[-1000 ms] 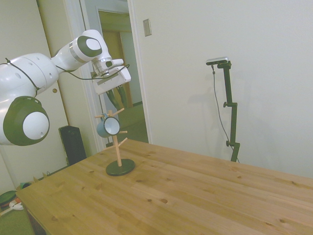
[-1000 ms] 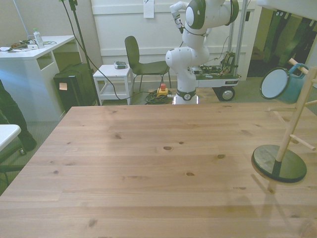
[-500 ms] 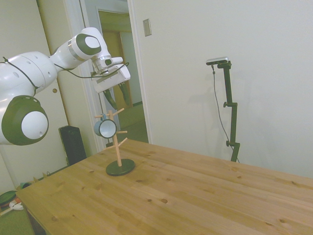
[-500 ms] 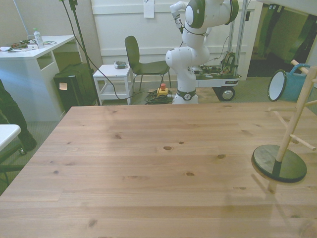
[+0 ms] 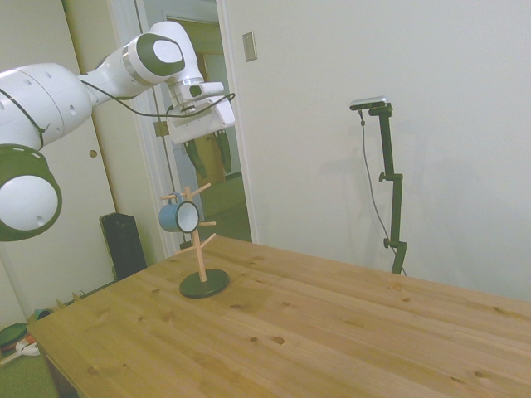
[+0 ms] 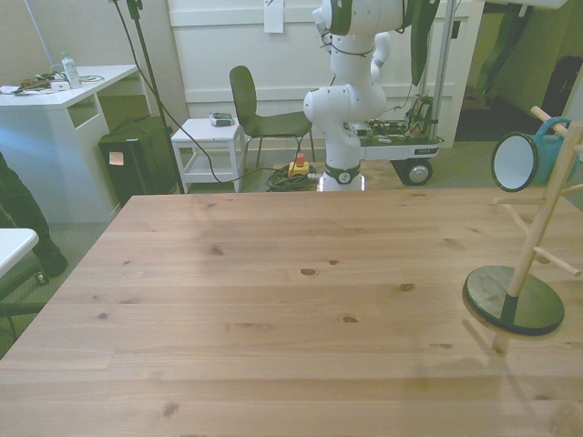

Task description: Hang the mug

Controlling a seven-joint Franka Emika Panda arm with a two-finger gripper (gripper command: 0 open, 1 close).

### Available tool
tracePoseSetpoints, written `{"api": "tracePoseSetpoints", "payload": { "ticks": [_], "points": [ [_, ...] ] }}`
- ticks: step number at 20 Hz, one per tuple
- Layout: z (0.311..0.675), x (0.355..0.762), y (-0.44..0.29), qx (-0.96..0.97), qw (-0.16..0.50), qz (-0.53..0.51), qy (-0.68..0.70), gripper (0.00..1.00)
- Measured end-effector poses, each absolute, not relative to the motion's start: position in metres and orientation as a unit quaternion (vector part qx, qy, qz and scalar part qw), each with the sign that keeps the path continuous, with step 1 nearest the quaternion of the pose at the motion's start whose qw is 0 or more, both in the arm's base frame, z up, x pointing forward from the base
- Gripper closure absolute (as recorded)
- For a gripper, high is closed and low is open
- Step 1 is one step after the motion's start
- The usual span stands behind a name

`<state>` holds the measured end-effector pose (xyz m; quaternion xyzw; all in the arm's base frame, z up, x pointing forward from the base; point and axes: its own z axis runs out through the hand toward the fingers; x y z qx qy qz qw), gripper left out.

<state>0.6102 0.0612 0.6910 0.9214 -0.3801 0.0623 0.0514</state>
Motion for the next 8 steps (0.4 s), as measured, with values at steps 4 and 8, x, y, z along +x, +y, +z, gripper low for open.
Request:
{"api": "tracePoseSetpoints", "payload": {
  "ticks": [4,8],
  "points": [
    [0.625,0.628,0.053,0.923,0.045,0.042,-0.379,0.00],
    [0.583,0.621,0.059,0.926,0.044,0.035,-0.374,0.00]
  ]
}}
